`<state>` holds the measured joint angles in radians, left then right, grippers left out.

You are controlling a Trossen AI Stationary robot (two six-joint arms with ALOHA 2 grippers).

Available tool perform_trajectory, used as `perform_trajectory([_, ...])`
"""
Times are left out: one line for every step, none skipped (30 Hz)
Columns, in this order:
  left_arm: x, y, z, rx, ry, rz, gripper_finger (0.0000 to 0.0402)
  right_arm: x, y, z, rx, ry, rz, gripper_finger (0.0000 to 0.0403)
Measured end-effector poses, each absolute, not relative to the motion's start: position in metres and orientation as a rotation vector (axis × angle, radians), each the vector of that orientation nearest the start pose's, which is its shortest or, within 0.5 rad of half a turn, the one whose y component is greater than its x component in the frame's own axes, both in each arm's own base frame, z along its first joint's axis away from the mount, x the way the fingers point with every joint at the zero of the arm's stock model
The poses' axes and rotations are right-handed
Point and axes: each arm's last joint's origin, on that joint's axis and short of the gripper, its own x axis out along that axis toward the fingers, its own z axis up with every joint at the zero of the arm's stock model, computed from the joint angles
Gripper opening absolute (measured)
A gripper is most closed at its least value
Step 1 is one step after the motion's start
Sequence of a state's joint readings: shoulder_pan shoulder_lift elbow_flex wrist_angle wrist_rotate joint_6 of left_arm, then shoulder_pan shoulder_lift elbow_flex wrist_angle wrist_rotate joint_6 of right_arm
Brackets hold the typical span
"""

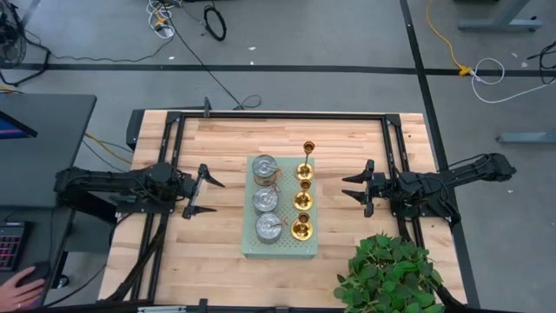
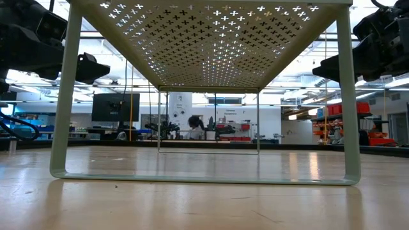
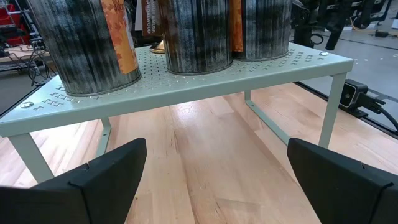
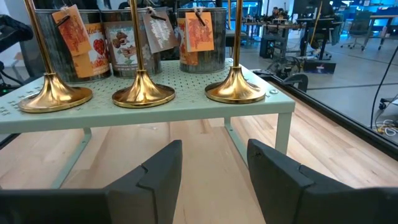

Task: Pick & Place candle stick holders
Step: Return to Home Position

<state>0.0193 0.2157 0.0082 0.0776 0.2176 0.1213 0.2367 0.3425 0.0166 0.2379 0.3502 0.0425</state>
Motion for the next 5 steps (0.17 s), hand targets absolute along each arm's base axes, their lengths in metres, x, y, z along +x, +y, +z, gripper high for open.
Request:
perform_trajectory([0.1095, -0.0041, 0.1558, 0.105, 0.117, -0.205, 0.0399, 0.1163, 0.0178, 0.1622, 0.017, 0.082, -0.115, 0.0185])
perform_trajectory([0.1095, -0.0041, 0.1558, 0.105, 0.117, -0.205, 0.0399, 0.1163, 0.0178, 0.1622, 0.017, 0.082, -0.115, 0.0185])
perform_trajectory([0.1095, -0.0042, 0.1558, 0.106, 0.117, -0.206, 0.0399, 0.1163, 0.0178, 0.1622, 0.017, 0.082, -0.116, 0.0185])
perform_trajectory([0.1095, -0.0041, 0.1558, 0.106, 0.117, -0.205, 0.0399, 0.1163, 0.0178, 0.1622, 0.017, 0.082, -0.115, 0.0185])
perform_trajectory([0.1095, -0.0041, 0.1558, 0.106, 0.117, -0.206, 0.0399, 0.1163, 0.0178, 0.1622, 0.017, 0.082, -0.115, 0.0185])
